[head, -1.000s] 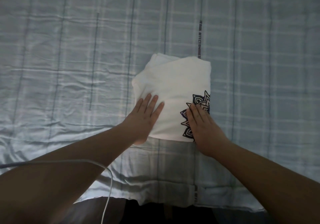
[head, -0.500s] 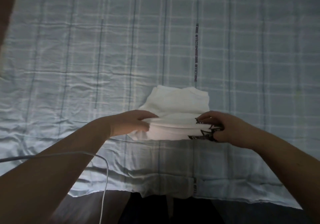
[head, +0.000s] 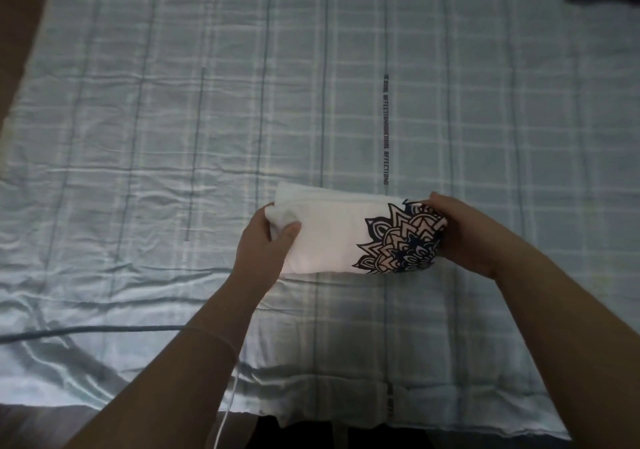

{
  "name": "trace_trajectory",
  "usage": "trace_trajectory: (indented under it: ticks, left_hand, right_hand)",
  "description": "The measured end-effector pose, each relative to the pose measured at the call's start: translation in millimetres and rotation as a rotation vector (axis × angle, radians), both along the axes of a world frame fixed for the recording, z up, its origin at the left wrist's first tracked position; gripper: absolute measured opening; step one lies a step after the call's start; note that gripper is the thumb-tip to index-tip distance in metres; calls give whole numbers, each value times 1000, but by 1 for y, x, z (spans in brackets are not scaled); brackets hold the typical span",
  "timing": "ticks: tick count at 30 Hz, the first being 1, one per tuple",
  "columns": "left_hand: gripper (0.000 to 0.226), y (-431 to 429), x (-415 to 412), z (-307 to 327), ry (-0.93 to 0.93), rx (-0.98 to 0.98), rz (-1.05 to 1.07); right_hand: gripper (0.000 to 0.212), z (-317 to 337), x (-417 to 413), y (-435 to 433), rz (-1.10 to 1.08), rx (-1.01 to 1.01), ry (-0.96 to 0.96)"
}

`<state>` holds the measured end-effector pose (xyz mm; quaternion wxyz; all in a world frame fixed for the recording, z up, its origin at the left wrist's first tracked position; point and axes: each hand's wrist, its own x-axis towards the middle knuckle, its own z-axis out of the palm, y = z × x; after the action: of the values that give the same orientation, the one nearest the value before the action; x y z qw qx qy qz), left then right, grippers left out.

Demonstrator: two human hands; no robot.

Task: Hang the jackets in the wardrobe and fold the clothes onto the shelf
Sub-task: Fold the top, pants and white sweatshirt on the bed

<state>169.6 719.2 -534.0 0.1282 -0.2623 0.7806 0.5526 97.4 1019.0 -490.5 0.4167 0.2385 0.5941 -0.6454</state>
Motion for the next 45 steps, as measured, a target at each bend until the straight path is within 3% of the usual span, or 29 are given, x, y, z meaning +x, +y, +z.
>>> trace_trajectory:
  ticks: [3,6,9,11,15,21,29,32,35,40,45]
  left_hand:
    - [20,9,-4,-5,15,-89,69]
    - [18,17,-5,-11,27,-172,115]
    - [22,24,0,-16,50,-298,89]
    - [24,27,1,-18,57,-362,78]
    - [38,26,-7,-26,-52,-440,147]
    - [44,23,-18,-43,-254,-459,150]
    - [49,22,-29,-49,-367,-565,35]
    - [46,20,-22,-42,-237,-547,73]
    - [59,18,3,-33,-98,-622,-2]
    - [82,10,19,-47,-232,-400,-104]
    - [86,7,1,-44,-263,-183,-18]
  right_hand:
    - [42,0,14,-6,-97,45,74]
    - [38,-18,50,-4,-6,205,390]
    - [29,-42,70,-11,77,581,521]
    - [25,-50,67,-26,61,757,553]
    - [16,-65,57,-43,37,861,519]
    - [26,-88,56,-49,143,1038,379]
    - [36,-89,34,-48,263,1074,283]
    - [39,-88,37,-46,223,1055,299]
    - [38,-90,48,-46,114,1045,412]
    - [49,-92,55,-48,-45,890,426]
    - [46,-80,43,-40,46,780,415]
